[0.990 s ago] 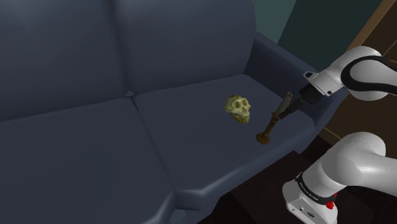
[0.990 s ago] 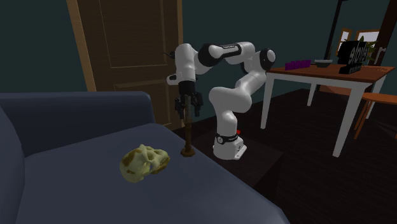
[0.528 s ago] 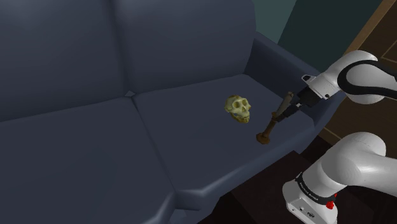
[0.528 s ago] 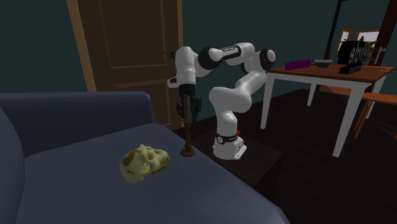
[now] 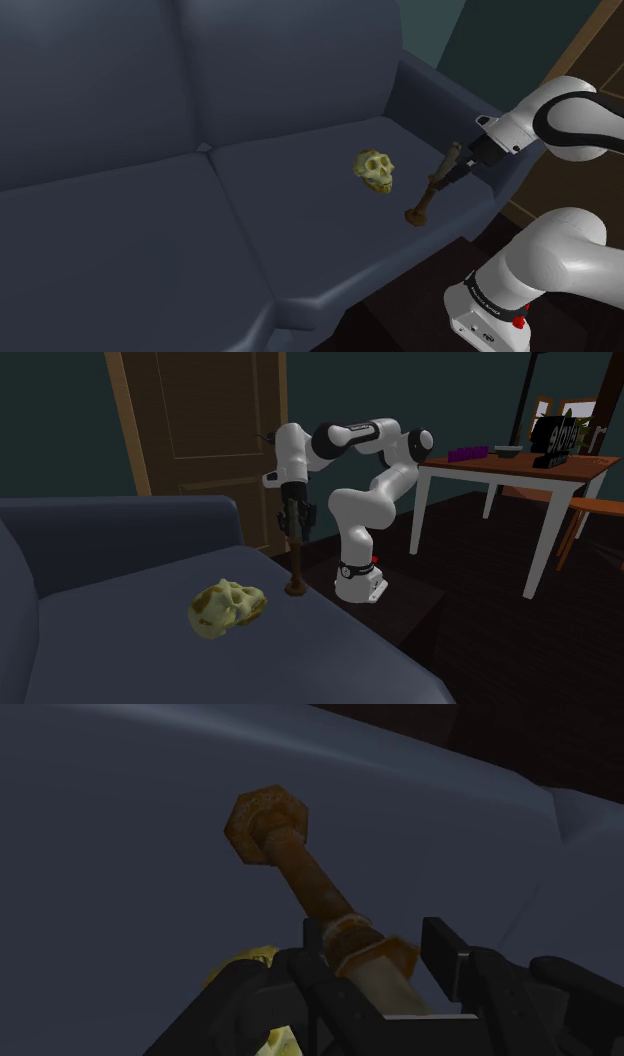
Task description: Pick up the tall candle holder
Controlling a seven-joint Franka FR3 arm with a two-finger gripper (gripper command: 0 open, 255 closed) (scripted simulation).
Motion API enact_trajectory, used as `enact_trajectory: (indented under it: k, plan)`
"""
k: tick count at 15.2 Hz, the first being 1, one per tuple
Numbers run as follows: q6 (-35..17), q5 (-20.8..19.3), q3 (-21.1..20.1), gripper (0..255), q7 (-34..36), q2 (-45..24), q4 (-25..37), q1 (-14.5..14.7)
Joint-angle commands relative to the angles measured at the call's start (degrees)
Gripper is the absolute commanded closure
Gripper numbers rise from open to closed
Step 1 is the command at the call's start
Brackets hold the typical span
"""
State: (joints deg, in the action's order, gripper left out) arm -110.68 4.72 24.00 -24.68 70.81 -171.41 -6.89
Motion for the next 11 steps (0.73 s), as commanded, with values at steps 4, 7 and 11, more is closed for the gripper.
enact_trajectory:
  k: [4, 7, 11]
  plan:
    - [3.04, 0.92, -1.33, 255, 1.57, 0.18, 3.33, 0.98]
    - [4.88, 1.45, -2.06, 255, 2.47, 0.06, 5.58, 1.57]
    - [7.22, 2.12, -2.95, 255, 3.60, -0.33, 8.67, 2.34]
